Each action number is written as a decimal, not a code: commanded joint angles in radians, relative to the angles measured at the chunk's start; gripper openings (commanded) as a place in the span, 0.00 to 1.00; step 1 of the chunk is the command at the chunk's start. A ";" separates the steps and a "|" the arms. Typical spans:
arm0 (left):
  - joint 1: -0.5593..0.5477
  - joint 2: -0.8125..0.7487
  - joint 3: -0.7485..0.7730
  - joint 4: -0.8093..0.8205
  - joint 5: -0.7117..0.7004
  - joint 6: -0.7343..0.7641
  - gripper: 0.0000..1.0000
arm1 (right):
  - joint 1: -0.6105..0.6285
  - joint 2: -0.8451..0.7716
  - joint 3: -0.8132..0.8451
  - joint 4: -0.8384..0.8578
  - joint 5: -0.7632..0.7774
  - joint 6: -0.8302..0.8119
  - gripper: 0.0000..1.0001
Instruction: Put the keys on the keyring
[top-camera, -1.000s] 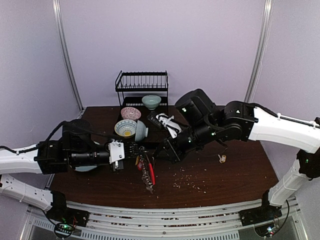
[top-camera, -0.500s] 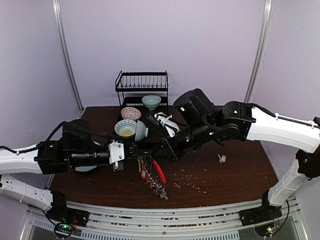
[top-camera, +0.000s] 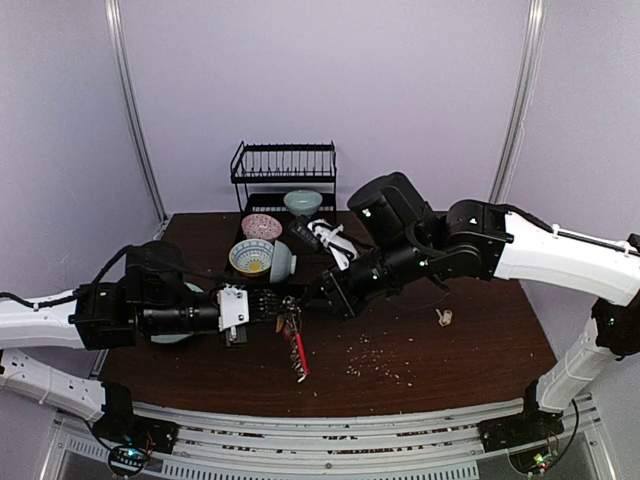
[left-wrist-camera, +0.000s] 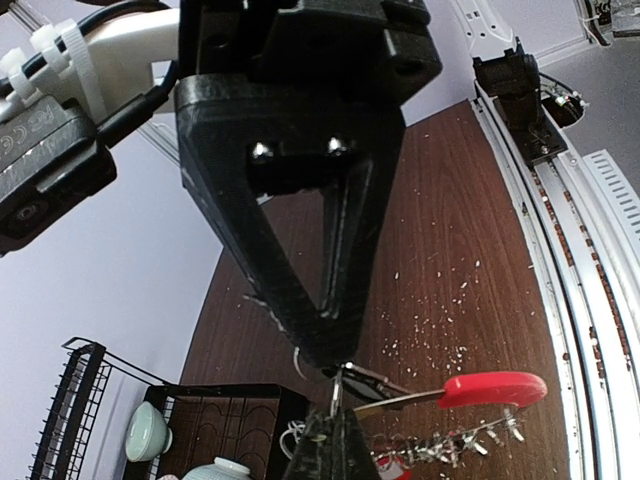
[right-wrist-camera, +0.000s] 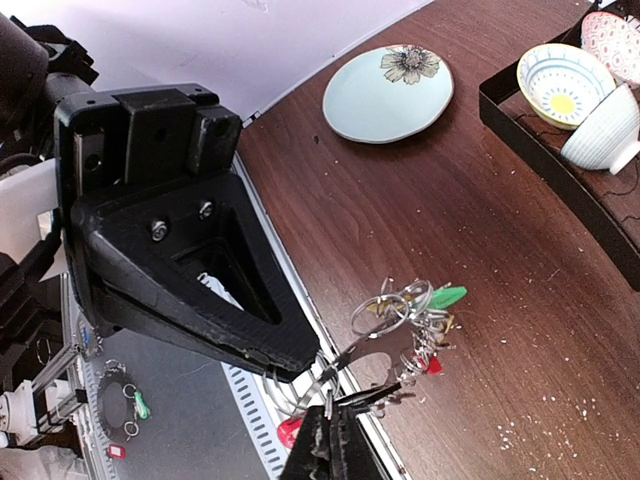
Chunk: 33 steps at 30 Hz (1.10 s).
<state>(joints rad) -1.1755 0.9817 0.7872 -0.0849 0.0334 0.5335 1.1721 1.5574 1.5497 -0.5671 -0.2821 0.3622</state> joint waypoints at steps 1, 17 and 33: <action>-0.006 -0.003 0.003 0.063 -0.032 0.005 0.00 | 0.004 0.001 0.026 0.010 -0.064 -0.012 0.00; -0.017 -0.008 -0.012 0.095 -0.147 0.010 0.00 | 0.001 -0.002 0.003 0.029 -0.139 0.064 0.00; -0.019 0.023 0.003 0.125 -0.167 -0.075 0.00 | 0.007 0.020 -0.001 0.137 -0.077 0.072 0.00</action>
<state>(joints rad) -1.1988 0.9829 0.7757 -0.0570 -0.0772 0.5137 1.1656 1.5612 1.5440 -0.4953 -0.3607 0.4324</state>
